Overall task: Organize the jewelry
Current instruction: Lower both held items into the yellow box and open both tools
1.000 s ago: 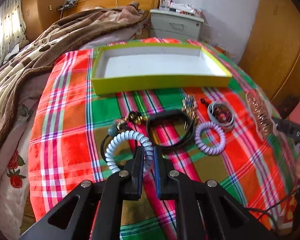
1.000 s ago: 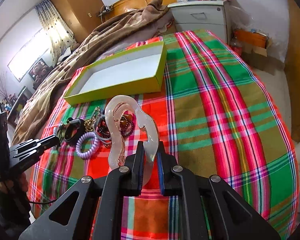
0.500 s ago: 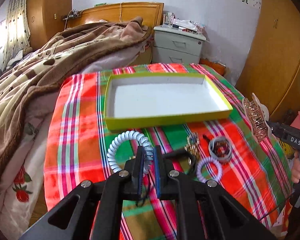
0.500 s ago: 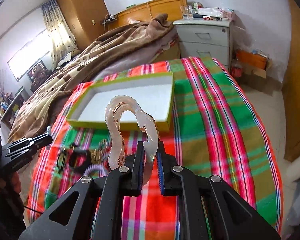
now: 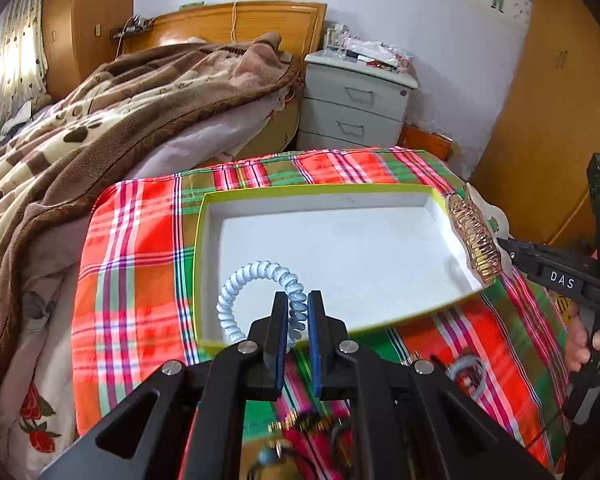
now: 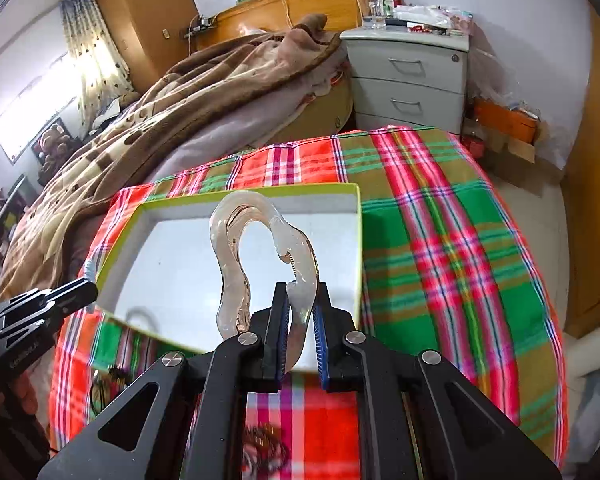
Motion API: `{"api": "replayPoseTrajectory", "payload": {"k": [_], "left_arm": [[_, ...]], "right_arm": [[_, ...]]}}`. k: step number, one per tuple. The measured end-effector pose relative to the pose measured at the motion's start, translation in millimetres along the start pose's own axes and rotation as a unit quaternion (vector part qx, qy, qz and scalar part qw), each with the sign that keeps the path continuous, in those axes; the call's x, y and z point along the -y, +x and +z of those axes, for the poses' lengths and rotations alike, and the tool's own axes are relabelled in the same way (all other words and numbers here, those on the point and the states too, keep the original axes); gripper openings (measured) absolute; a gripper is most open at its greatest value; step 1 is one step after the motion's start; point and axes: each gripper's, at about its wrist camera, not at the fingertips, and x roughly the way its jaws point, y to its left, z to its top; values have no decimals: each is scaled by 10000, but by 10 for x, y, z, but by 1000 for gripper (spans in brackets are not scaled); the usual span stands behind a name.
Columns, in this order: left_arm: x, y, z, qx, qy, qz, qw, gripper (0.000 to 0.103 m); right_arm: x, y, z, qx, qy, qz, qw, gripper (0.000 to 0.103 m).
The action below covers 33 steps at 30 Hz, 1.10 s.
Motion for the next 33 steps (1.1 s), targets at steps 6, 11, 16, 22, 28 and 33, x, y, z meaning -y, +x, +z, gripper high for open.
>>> {"api": "replayPoseTrajectory", "payload": {"k": [6,11,16,22,28,33], "left_arm": [[-83,316,205,-149,-91,41,9998,10],[-129,574,335,-321,-133,63,9994,10],[-117,714,402,-409,-95,75,9991,10],[-141,846,440,-536,-106,118,9984,10],[-132,927,430,-621,-136,141,9979,10],[-147,961,427,-689,-170,114,9974,11]], "right_arm": [[-53,238,157,-199,-161,-285,9993,12],[-61,388,254,-375,-351,-622,9967,12],[-33,478,280,-530,-483,-840,9939,12],[6,569,336,-680,-532,-918,9920,12],[-10,608,349,-755,-598,-920,9911,12],[-29,617,363,-753,-602,-948,9908,13]]}}
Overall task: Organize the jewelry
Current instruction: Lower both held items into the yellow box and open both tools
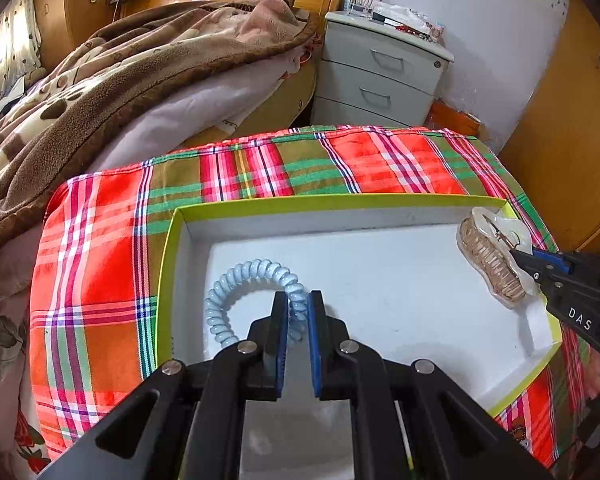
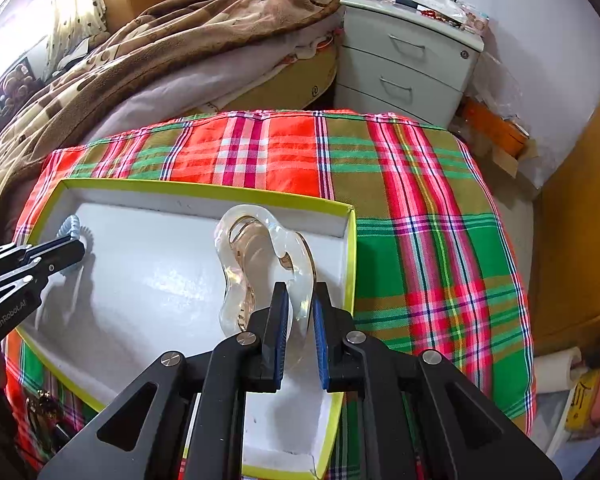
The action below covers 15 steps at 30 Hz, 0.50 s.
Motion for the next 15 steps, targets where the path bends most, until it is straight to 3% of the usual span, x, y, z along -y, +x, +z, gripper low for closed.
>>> {"api": "replayPoseTrajectory", "payload": {"k": [6,8,10,12,15], "left_arm": [[-5,44,-12,-71,-17,26,10000,12],[-4,44,-8,-73,-23,-10,10000,18],[0,42,-5,-79,-29,17,10000,22],[-6,40,-5,-88,-54,33,9999,23],[-8,12,-19,-83,-68,56,9999,29]], "right_arm": [[-10,-4,10,22,53,7,10000,14],[-7,-19,10,58,68,15,10000,15],[-8,-35,16,89,86,34,9999,19],[4,-58,13,146,116,37,9998,29],[21,-100,16,224,162,145,9995,33]]}}
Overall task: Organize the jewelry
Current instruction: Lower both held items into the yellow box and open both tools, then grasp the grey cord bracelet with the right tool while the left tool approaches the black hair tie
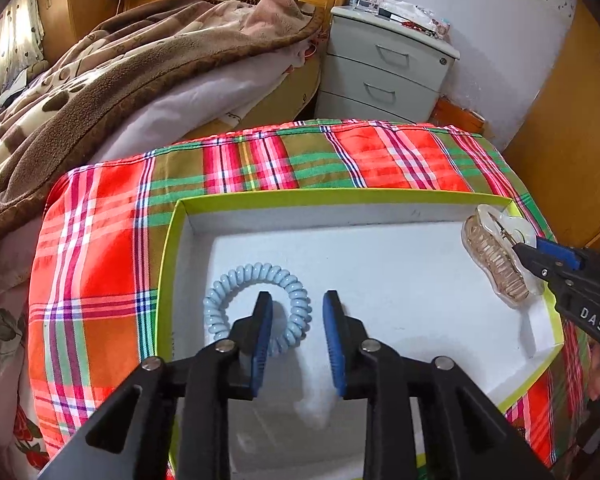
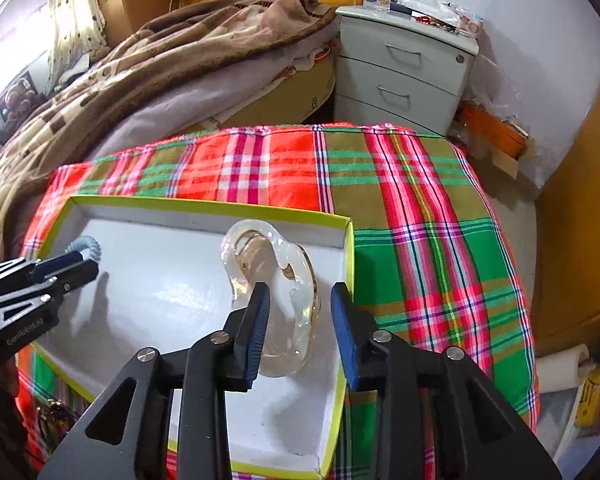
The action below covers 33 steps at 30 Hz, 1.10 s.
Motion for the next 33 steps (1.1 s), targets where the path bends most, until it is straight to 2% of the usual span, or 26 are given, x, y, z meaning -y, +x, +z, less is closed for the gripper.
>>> {"api": "replayPoseTrajectory", "payload": {"k": [9,14,19,21,27,30,32,33], "left_arm": [[79,-342,-123,284,50,-129,9995,36],[50,-624,-302,463,-99,-294,9984,40],[15,-870,-537,630,-222,-248,9975,40],[-14,-935,-647,651,-300,-264,9971,40],[-104,-1107,-1019,818,-515,-405,9945,40],[-165,-1169,-1184,866,-663,-644,9919,44],[-193,-1207,-1303,882,-692,-781,9906,48],[-200,-1223,-1360,874,-668,-811,9906,49]], "right_arm": [[-1,-305,-103,513,86,228,9984,33],[38,-584,-285,896,140,393,9951,33],[44,-772,-589,1091,94,776,9910,33],[19,-805,-698,1112,-33,882,9899,33],[-38,-746,-1032,864,-314,1876,9779,33],[-96,-691,-1137,797,-435,2052,9745,34],[-136,-643,-1179,736,-533,2091,9737,42],[-153,-621,-1192,708,-583,2106,9733,42]]}}
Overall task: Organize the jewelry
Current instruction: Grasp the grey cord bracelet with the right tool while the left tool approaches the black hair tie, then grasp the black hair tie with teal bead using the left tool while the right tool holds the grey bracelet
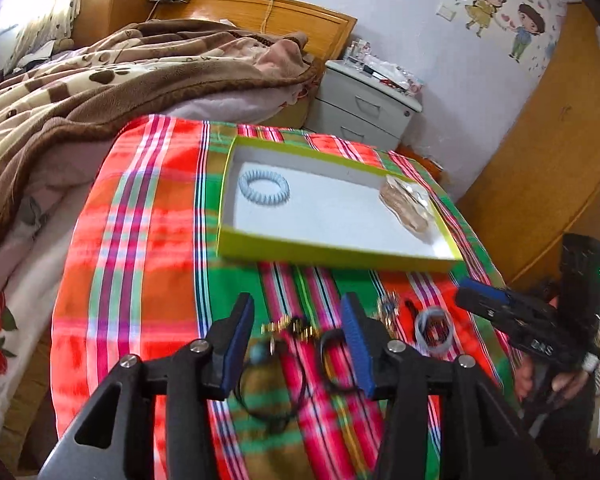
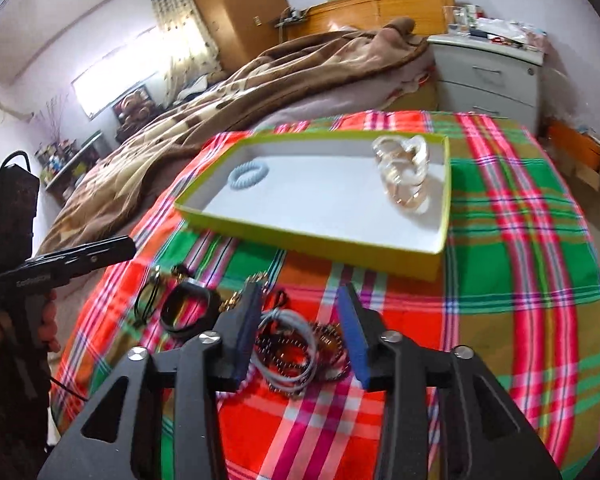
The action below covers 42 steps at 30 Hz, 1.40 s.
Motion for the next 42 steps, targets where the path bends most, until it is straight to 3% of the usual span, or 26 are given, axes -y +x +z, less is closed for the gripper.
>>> {"api": "replayPoseTrajectory", "payload": {"k": [13,18,20,21,24,35,42], "left_arm": [[-124,-145,-420,-295,-53,-310,9991,50],[-193,-174,-494,-366,-226,-310,9986,50],[-238,-182,-514,-390,-391,-322,9980,49],[-263,-189,-521,-405,-450,-339,9976,49],[-298,-213,-542,-359,-453,-187,9982,48],[-344,-237,-486,-255,-287,112,9992,47],[-249,-58,-342,-289,119,290,9991,47]], "right_arm": [[-94,160,-191,-314,-341,-268,9986,42],[-104,165,-210,-354,-341,-483,9976,14],[-128,162,-221,-353,-377,-528,9973,11],[-141,159,-229,-356,-404,-564,9970,4],[-184,124,-246,-310,-487,-642,9963,2],[-190,-371,-243,508,28,-566,9971,2],[-243,-665,-220,1013,342,-414,9934,2]]}}
